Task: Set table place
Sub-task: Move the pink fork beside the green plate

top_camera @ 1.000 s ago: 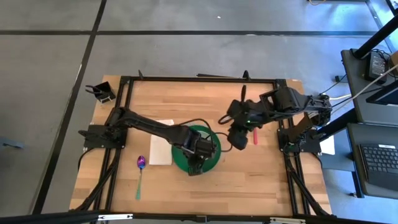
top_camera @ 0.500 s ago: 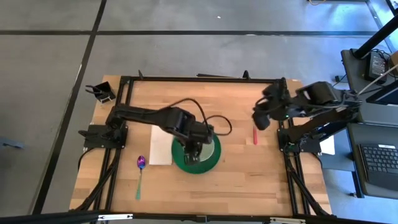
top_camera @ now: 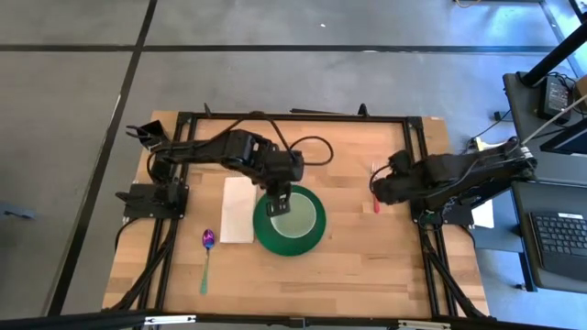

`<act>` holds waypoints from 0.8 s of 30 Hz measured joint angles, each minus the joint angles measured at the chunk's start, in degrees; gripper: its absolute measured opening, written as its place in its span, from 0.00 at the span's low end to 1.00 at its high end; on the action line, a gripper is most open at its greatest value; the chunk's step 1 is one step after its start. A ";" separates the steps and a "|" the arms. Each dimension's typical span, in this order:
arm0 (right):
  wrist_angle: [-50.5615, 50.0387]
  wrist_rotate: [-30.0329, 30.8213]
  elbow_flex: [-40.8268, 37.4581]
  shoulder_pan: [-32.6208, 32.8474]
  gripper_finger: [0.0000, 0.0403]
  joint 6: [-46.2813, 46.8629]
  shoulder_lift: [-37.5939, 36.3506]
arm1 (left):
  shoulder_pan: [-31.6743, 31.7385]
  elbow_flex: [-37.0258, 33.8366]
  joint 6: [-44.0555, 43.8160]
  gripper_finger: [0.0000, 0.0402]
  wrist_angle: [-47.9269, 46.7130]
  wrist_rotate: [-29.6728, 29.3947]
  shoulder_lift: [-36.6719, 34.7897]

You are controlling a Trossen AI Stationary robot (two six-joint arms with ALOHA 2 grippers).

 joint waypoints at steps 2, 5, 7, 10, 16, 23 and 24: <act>2.08 -1.02 -3.60 -0.61 0.26 0.09 0.10 | 0.97 0.04 1.02 0.11 0.04 -0.02 -0.16; 6.21 -3.54 -8.49 -2.15 0.26 0.16 0.00 | 2.25 0.02 1.07 0.12 0.06 0.08 -0.09; 8.73 -5.23 -10.98 -3.30 0.26 0.12 -0.02 | 3.18 0.02 1.09 0.13 0.05 0.07 -0.09; 12.77 -5.82 -13.88 -4.93 0.26 0.10 -0.02 | 4.46 0.02 1.13 0.15 0.05 0.09 -0.09; 18.73 -4.20 -18.24 -7.61 0.26 0.12 -0.04 | 6.50 0.02 1.17 0.18 0.06 0.22 -0.09; 26.13 -2.75 -22.49 -8.75 0.26 0.12 -0.04 | 7.97 0.02 1.18 0.20 0.07 0.25 -0.09; 27.06 -2.74 -23.26 -8.75 0.26 0.14 -0.04 | 8.16 0.02 1.19 0.20 0.07 0.26 -0.09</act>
